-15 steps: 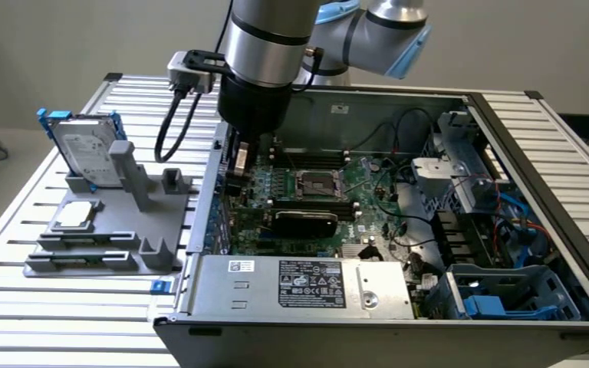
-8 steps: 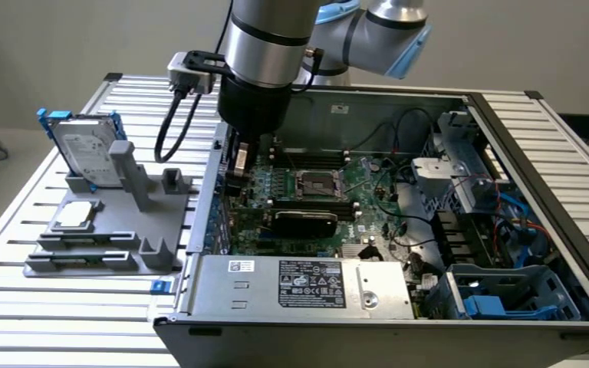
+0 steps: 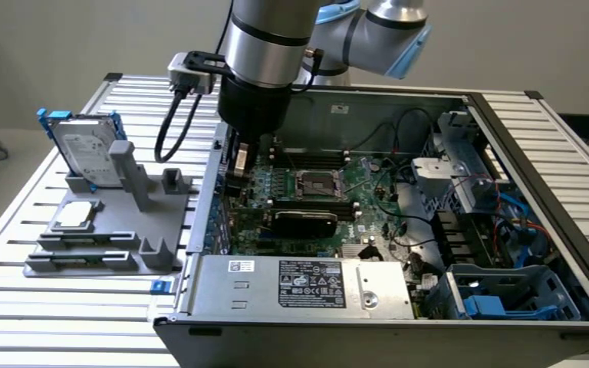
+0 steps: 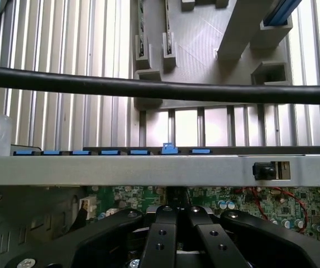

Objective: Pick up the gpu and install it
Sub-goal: 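Press down on the gpu until it lock into place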

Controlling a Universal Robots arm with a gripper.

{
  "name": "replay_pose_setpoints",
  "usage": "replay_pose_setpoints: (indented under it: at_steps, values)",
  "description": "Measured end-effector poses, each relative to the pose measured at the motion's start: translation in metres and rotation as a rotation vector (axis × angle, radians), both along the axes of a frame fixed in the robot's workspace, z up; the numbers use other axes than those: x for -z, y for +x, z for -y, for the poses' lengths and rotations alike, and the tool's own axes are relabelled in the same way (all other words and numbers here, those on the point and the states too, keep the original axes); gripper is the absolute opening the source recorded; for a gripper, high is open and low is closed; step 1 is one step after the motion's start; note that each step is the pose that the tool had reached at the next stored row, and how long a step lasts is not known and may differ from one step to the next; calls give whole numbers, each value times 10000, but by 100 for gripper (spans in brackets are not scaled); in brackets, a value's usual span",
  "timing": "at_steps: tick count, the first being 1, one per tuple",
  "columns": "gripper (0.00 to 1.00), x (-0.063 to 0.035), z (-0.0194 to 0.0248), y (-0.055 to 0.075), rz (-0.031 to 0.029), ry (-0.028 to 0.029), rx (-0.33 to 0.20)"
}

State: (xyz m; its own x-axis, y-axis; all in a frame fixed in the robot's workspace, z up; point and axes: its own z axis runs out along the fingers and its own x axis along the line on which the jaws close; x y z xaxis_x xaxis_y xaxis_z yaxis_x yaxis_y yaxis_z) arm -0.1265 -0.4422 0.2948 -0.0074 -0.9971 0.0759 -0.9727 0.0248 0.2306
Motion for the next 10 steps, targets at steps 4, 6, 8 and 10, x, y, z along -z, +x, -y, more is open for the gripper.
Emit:
replay_pose_setpoints:
  at_steps: [4, 6, 8, 10]
  values:
    - [11, 1, 0, 0, 2, 3, 7]
    - [11, -4, -1, 0, 2, 4, 12]
    - [11, -10, 0, -1, -1, 1, 17]
    - [11, -19, 0, -2, -5, -2, 22]
